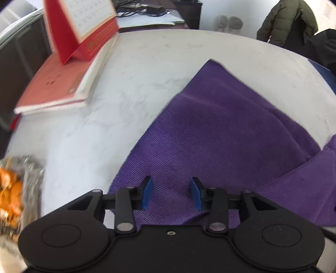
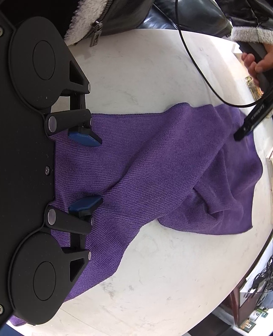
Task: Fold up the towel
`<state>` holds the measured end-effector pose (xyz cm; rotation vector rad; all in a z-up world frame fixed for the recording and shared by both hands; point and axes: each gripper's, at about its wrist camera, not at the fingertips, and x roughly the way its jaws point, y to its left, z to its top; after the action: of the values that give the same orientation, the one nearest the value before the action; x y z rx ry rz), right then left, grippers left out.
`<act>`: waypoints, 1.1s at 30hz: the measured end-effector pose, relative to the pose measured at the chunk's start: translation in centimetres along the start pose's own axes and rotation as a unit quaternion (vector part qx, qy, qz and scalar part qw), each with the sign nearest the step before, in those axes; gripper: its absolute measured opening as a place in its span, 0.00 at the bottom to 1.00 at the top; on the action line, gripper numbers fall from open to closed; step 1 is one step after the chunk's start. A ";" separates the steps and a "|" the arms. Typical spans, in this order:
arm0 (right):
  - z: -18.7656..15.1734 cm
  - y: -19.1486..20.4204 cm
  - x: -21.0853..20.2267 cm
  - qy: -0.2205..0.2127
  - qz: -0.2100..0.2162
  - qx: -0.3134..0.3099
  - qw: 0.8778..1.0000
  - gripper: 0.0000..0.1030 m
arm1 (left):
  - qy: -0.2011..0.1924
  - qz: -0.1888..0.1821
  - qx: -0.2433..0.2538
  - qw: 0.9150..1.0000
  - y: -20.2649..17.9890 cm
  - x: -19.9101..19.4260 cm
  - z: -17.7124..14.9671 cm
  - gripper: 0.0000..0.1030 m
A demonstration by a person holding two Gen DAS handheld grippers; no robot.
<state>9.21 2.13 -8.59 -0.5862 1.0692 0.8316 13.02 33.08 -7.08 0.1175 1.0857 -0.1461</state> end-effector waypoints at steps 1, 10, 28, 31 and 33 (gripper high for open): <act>0.0 -0.1 -0.1 0.001 0.001 -0.002 1.000 0.51 | 0.006 0.002 -0.006 1.000 0.1 0.0 -0.4 0.40; -0.3 -0.7 -0.2 0.003 0.006 -0.033 0.999 0.51 | 0.032 0.031 -0.058 0.997 -0.5 -3.0 -5.9 0.50; -8.4 -6.5 -8.5 -0.063 -0.026 0.169 0.983 0.53 | -0.022 -0.012 0.068 0.997 -9.6 -1.2 3.9 0.48; -11.2 -9.9 -10.2 -0.082 -0.061 0.239 0.966 0.53 | -0.020 -0.008 0.085 0.996 -11.7 1.2 6.0 0.48; -12.6 -12.9 -11.0 -0.098 -0.089 0.285 0.949 0.53 | -0.016 -0.013 0.085 0.996 -12.5 2.3 6.9 0.48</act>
<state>10.67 -18.19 -2.91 -0.1034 0.9963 0.3796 17.88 19.45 -6.22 0.2532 1.0419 -0.2642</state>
